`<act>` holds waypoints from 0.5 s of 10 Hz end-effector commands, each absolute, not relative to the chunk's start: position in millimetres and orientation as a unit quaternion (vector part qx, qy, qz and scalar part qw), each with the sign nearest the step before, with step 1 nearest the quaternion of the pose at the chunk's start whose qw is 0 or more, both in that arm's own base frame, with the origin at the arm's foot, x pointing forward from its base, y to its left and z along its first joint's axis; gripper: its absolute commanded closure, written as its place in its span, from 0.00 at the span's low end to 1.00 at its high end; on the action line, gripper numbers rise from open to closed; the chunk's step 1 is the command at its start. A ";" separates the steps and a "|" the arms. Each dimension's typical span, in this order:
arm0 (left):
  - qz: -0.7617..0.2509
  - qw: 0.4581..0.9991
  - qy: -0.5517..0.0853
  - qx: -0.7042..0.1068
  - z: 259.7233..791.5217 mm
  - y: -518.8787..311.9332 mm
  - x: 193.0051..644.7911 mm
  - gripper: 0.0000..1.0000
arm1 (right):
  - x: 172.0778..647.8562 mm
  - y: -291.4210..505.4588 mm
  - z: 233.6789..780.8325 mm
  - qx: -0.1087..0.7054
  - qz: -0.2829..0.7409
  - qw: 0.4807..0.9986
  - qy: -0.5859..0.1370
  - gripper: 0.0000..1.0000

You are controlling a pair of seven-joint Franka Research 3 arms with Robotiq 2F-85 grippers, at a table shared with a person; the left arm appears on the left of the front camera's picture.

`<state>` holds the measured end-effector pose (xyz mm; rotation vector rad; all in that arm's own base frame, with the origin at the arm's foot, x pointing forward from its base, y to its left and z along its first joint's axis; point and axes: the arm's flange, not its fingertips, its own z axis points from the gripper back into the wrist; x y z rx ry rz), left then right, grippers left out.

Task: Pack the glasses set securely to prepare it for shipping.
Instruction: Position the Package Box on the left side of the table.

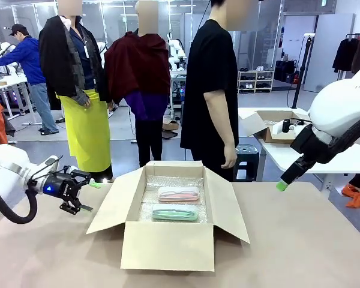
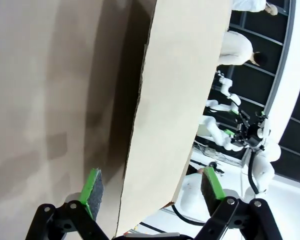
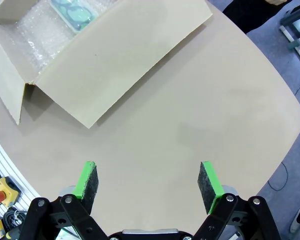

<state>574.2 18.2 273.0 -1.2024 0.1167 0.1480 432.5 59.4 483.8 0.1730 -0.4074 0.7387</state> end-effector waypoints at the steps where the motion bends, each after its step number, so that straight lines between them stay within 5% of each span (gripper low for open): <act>1: 0.065 0.790 0.064 -0.606 267.0 14.6 578.4 0.00 | 434.6 60.1 486.4 0.080 0.359 0.909 -0.195 0.00; 5: 0.061 0.756 0.105 -0.643 252.8 -2.5 570.9 0.00 | 434.6 60.1 486.4 0.080 0.359 0.909 -0.195 0.00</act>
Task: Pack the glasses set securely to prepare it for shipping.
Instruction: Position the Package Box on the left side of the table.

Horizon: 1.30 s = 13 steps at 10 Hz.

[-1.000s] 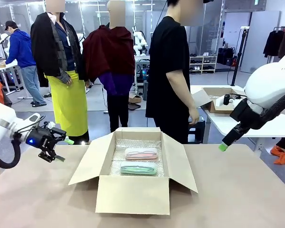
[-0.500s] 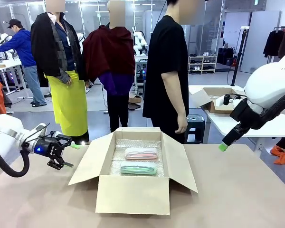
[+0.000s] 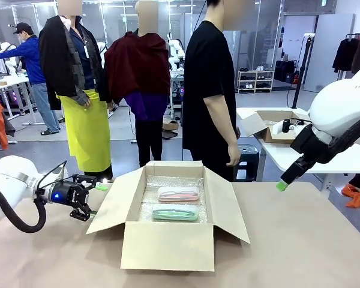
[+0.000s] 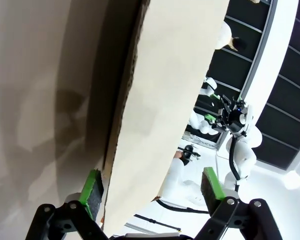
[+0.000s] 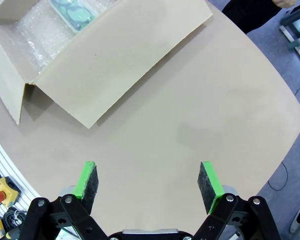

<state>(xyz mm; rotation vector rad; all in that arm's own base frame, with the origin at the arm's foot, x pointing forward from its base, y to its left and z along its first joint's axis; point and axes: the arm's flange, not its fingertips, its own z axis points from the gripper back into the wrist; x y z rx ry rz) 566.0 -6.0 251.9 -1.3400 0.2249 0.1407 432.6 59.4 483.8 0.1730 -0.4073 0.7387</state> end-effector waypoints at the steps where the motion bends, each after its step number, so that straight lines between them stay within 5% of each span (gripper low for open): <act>1: 0.057 0.750 0.109 -0.650 251.4 -6.0 569.6 0.00 | 434.6 60.1 486.4 0.080 0.359 0.909 -0.195 0.00; 9: -0.028 0.731 0.069 -0.679 252.2 -10.6 567.1 0.00 | 434.6 60.1 486.4 0.080 0.359 0.909 -0.195 0.00; 10: -0.031 0.734 0.063 -0.676 253.3 -10.2 566.5 0.16 | 434.6 60.1 486.4 0.080 0.359 0.909 -0.195 0.00; 13: -0.036 0.738 0.051 -0.672 255.9 -11.3 566.3 0.39 | 434.6 60.1 486.4 0.080 0.359 0.909 -0.195 0.00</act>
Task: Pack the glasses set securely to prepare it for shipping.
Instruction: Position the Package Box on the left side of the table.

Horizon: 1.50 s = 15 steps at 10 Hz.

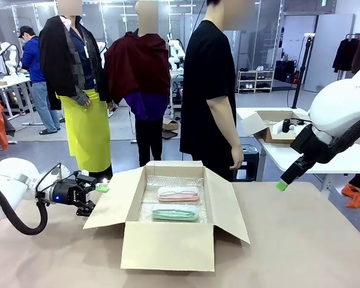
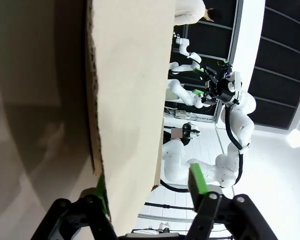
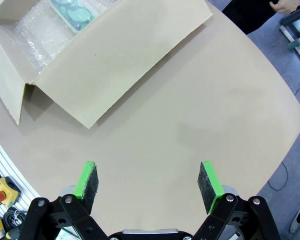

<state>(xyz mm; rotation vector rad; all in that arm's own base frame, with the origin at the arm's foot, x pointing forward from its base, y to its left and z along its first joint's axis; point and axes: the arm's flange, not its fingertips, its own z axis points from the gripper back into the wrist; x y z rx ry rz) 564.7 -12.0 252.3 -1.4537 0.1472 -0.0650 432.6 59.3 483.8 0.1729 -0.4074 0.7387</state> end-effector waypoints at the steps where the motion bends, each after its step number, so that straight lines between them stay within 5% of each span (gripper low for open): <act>1: -0.038 0.733 0.063 -0.676 256.4 -11.0 567.3 0.54 | 434.6 60.1 486.4 0.080 0.359 0.909 -0.195 0.00; 2: -0.042 0.734 0.056 -0.675 258.3 -10.4 567.5 0.58 | 434.6 60.1 486.4 0.080 0.359 0.909 -0.195 0.00; 5: -0.047 0.734 0.042 -0.676 261.3 -9.3 567.3 0.92 | 434.6 60.1 486.4 0.080 0.359 0.909 -0.195 0.00; 7: -0.055 0.733 0.035 -0.677 265.1 -8.4 566.7 1.00 | 434.6 60.1 486.4 0.080 0.359 0.909 -0.195 0.00; 15: -0.066 0.748 0.019 -0.661 293.4 67.4 566.0 1.00 | 434.6 60.1 486.4 0.080 0.359 0.909 -0.195 0.00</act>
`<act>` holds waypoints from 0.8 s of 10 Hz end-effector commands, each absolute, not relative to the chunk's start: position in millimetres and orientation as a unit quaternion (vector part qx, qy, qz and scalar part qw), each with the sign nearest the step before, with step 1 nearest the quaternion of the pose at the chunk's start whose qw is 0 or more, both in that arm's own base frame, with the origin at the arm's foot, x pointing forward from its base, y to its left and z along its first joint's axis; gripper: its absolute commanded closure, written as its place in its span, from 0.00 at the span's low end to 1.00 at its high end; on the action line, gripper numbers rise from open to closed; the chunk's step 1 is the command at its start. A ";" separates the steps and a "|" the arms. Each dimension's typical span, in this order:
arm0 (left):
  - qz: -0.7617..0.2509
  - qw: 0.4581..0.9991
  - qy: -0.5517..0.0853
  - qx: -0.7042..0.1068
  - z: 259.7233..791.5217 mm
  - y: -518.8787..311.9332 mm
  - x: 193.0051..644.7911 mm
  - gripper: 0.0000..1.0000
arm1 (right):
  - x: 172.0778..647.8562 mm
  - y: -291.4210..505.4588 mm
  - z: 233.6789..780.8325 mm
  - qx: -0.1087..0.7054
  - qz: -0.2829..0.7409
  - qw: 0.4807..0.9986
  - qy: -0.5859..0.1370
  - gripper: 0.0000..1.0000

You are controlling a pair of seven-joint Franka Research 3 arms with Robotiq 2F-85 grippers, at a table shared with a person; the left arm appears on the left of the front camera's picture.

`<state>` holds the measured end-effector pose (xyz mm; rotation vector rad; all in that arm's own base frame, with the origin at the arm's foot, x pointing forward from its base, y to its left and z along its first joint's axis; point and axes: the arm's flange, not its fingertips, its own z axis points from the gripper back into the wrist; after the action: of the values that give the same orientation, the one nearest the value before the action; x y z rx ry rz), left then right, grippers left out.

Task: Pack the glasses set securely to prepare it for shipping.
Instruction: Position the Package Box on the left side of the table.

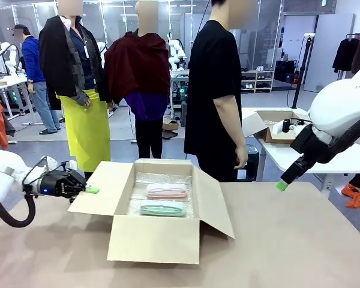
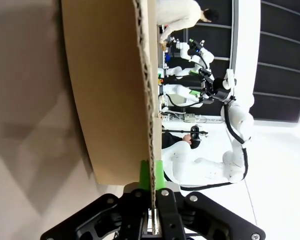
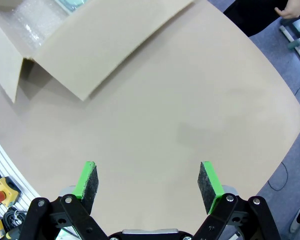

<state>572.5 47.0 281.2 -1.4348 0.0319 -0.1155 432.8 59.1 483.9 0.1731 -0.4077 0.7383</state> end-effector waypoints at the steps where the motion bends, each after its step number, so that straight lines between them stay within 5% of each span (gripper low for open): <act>1: -0.059 0.743 0.017 -0.667 296.3 91.1 561.6 1.00 | 434.6 60.1 486.4 0.080 0.359 0.909 -0.195 0.00; 8: -0.011 0.766 0.022 -0.642 304.4 240.0 532.7 1.00 | 434.6 60.1 486.4 0.080 0.359 0.909 -0.195 0.00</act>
<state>527.4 227.0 300.1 -1.3745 0.0233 -0.0308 433.3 59.7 484.7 0.1736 -0.4092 0.7397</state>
